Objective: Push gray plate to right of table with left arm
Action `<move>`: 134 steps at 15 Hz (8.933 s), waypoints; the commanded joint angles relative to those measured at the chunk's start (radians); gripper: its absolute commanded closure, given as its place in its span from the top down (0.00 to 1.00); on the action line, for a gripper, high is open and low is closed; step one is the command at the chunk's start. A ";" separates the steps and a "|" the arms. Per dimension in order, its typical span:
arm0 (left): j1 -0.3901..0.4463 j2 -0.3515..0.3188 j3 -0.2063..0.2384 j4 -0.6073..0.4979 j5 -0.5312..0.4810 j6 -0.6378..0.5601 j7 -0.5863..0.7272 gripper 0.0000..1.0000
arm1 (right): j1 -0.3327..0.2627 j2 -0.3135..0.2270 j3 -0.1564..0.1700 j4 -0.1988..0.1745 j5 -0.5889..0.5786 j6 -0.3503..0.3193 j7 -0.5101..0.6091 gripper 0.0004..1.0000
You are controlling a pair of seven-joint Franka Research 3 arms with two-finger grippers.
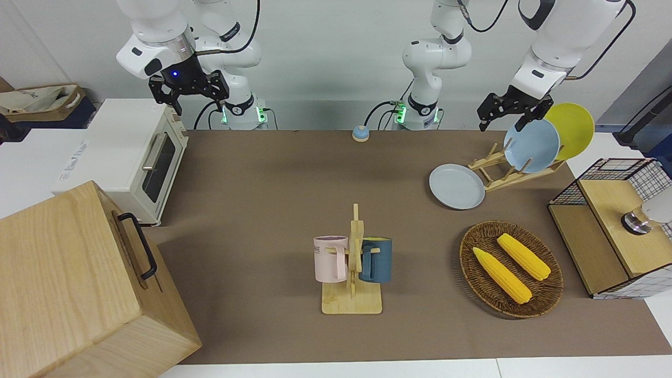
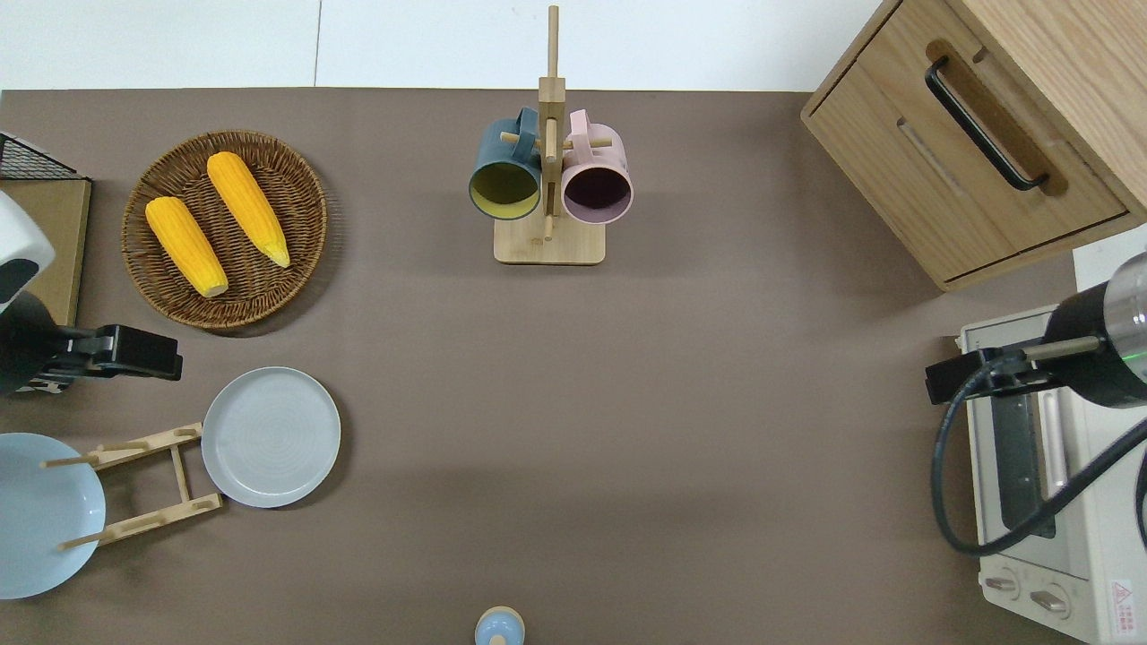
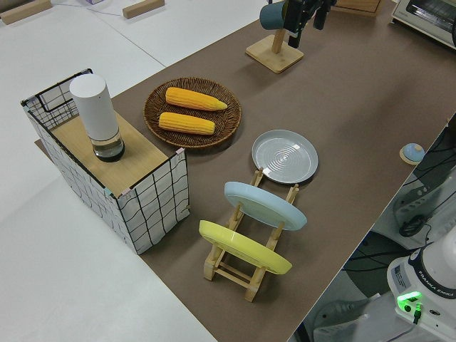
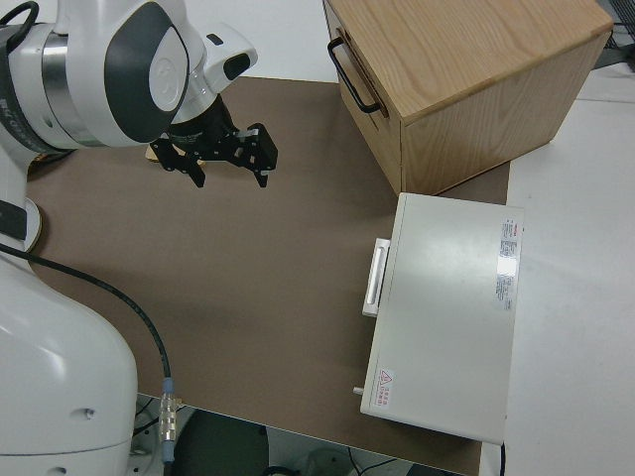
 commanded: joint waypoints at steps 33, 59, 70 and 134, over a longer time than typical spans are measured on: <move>0.102 -0.399 0.045 -0.933 0.036 0.660 0.042 1.00 | -0.019 -0.002 0.016 0.009 0.004 -0.016 0.012 0.98; 0.157 -0.115 0.045 -1.066 0.035 1.080 0.056 0.00 | -0.019 -0.002 0.016 0.009 0.004 -0.016 0.012 0.98; 0.111 -0.101 -0.045 -1.050 0.035 1.075 -0.178 0.00 | -0.019 -0.002 0.016 0.009 0.004 -0.016 0.012 0.98; 0.047 0.042 -0.147 0.102 0.036 -0.052 -0.018 1.00 | -0.019 -0.002 0.016 0.009 0.004 -0.016 0.012 0.98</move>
